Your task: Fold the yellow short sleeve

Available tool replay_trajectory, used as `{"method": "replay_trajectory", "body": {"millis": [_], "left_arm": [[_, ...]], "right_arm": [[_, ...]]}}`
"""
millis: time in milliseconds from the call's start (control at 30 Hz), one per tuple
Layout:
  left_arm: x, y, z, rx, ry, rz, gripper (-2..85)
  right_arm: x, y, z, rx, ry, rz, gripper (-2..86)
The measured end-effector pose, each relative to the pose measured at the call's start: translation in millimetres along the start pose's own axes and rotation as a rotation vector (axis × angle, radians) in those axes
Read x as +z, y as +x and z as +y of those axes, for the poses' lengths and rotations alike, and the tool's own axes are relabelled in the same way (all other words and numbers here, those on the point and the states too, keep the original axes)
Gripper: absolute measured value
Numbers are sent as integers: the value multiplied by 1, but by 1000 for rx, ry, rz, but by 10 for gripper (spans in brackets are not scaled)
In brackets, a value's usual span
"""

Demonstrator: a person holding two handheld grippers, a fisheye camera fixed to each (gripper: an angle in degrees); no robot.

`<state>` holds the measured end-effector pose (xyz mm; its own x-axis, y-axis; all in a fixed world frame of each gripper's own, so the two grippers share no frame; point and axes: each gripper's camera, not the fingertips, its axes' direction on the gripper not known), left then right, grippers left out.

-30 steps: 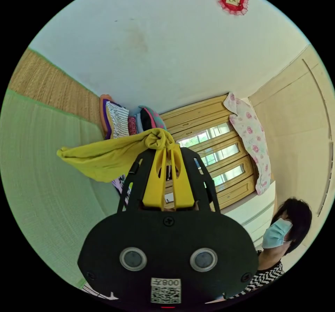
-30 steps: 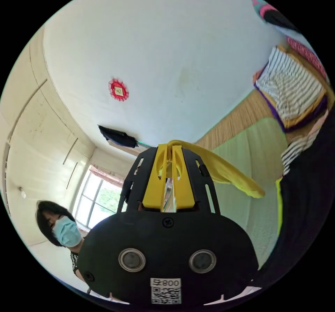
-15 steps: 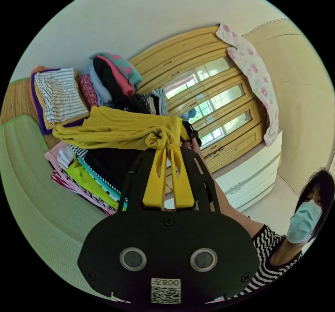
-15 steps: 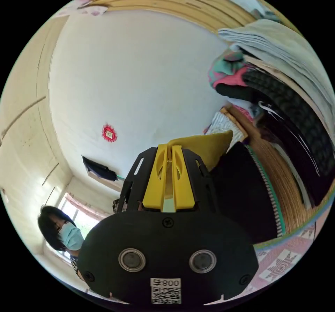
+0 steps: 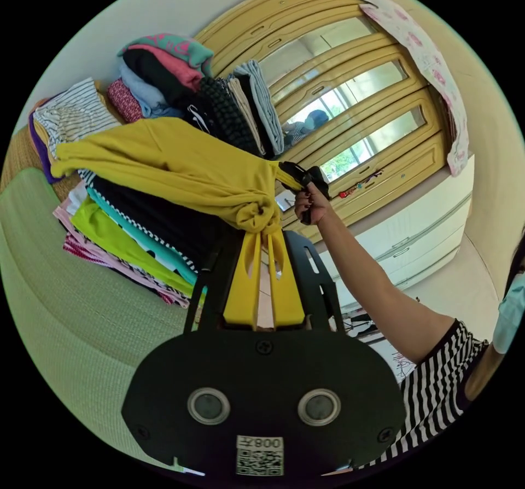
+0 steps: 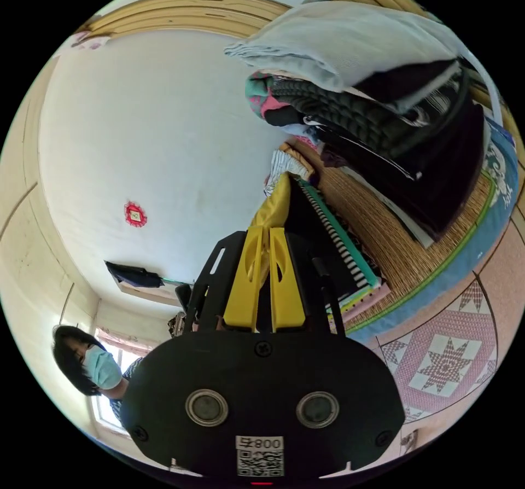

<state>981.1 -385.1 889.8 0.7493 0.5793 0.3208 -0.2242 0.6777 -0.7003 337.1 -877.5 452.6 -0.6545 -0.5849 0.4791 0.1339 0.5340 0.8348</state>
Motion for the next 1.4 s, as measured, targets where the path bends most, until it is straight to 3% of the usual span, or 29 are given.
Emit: {"method": "replay_trajectory", "body": {"millis": [133, 300, 733, 900, 1033, 1100, 1233, 1400], "left_arm": [[4, 21, -8, -15, -47, 24, 22], [6, 41, -28, -5, -109, -74, 23], [-24, 59, -30, -149, -136, 49, 8], [-50, 86, -39, -99, -67, 79, 3], [-46, 101, -67, -62, -52, 4, 3], [-33, 99, -75, -66, -103, -61, 3], [-28, 102, -71, -112, -76, 2, 3], [-15, 103, -60, -120, -112, -33, 2]], "right_arm": [[-15, 29, 11, 36, 20, -7, 18], [-15, 61, 21, 78, 8, 26, 19], [-41, 75, 62, 136, 208, -42, 5], [-39, 10, 99, -29, 259, 41, 1], [0, -32, 114, -112, 207, 120, 1], [30, -49, 115, -101, 146, 250, 1], [55, -104, 141, -231, 157, 156, 0], [147, -175, 203, -409, -44, 286, 0]]}}
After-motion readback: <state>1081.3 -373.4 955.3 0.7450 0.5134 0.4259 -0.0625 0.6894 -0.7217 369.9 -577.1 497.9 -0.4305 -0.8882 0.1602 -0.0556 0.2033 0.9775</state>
